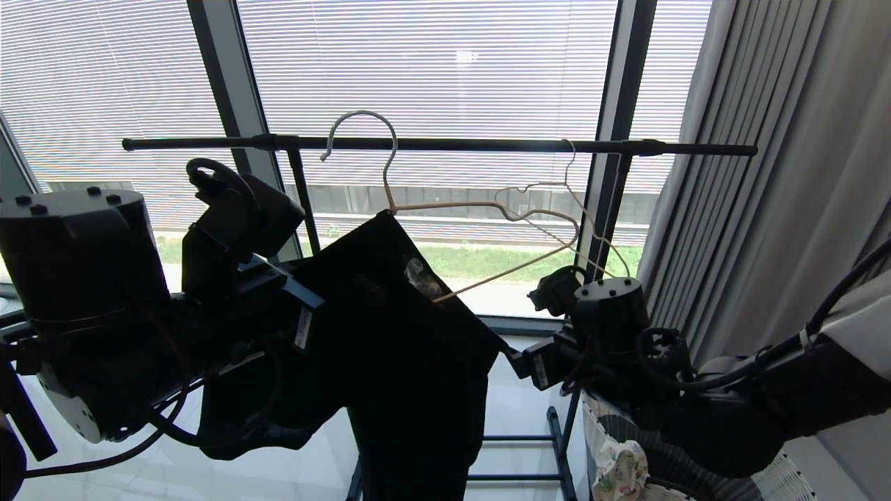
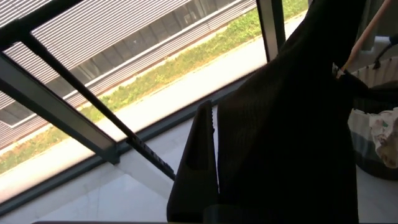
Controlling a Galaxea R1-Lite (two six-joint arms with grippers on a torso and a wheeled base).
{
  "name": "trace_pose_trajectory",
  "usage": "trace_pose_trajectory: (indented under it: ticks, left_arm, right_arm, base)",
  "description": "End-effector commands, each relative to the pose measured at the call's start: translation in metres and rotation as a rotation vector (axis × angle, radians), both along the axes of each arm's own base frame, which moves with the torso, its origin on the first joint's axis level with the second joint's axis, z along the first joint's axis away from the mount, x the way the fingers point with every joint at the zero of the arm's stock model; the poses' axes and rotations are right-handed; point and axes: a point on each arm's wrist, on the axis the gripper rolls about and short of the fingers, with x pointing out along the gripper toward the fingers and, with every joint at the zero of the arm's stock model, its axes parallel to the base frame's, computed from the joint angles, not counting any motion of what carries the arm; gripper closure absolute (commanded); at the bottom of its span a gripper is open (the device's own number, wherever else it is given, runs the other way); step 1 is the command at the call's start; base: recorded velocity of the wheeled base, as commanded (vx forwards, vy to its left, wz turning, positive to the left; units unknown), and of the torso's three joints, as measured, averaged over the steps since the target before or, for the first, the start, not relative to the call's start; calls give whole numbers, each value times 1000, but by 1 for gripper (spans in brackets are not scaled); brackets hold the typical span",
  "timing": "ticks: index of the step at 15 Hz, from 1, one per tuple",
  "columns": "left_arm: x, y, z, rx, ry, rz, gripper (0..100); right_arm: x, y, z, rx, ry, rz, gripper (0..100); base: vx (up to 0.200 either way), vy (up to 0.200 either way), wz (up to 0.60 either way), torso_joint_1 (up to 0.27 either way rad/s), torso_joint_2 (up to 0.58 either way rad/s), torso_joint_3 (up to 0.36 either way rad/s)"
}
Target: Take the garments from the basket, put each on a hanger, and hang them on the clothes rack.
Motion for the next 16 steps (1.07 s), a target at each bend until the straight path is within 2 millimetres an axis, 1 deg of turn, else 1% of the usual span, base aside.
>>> trace_pose_trajectory:
  ticks: [1,3,4,5,6,7,8,9,10,11,12,13,14,16]
  left_arm:
    - [1,5,-1,3,1,13,100]
    - [0,8,-2,3,4,2,100]
    - [0,8,-3,5,9,-2,100]
    - [-1,8,-8,11,24,-8,100]
    - [-1,8,-9,13,30,-10,100]
    - [1,7,-9,9,32,-11,100]
    - [2,5,-9,3,34,-11,100]
    - [10,2,-6,-19,35,-4,100]
    - [12,1,0,-51,24,0,100]
    - [12,0,4,-65,15,-1,100]
    - [12,-1,6,-68,12,-7,100]
    - [10,-3,7,-73,9,-21,100]
    - [8,-6,7,-83,14,-31,100]
    - [5,-13,7,-99,22,-59,100]
  right_arm:
    - [15,-28,17,-9,-44,-73,0]
    - [27,-49,26,-29,-75,-126,0]
    - [29,-54,28,-35,-82,-139,0]
    - [33,-64,33,-39,-99,-162,0]
    - [31,-65,38,-33,-109,-159,0]
    - [21,-60,45,-24,-114,-126,0]
    - [9,-51,46,-20,-101,-85,0]
    - [-12,-32,47,42,-62,-21,0]
    - [-28,-14,47,125,-22,21,0]
    - [-40,-1,48,190,12,49,0]
    - [-46,4,49,216,26,67,0]
    - [-54,18,52,292,30,110,0]
    - [-56,27,54,337,18,140,0]
    - [-56,37,56,369,3,170,0]
  base:
    - [0,0,0,0,0,0]
    - [0,0,0,0,0,0]
    - [0,0,0,0,0,0]
    - [0,0,0,0,0,0]
    - [0,0,0,0,0,0]
    - [0,0,0,0,0,0]
    - [0,0,0,0,0,0]
    - [0,0,0,0,0,0]
    - [0,0,0,0,0,0]
    - [0,0,0,0,0,0]
    - [0,0,0,0,0,0]
    - [0,0,0,0,0,0]
    - [0,0,0,0,0,0]
    - [0,0,0,0,0,0]
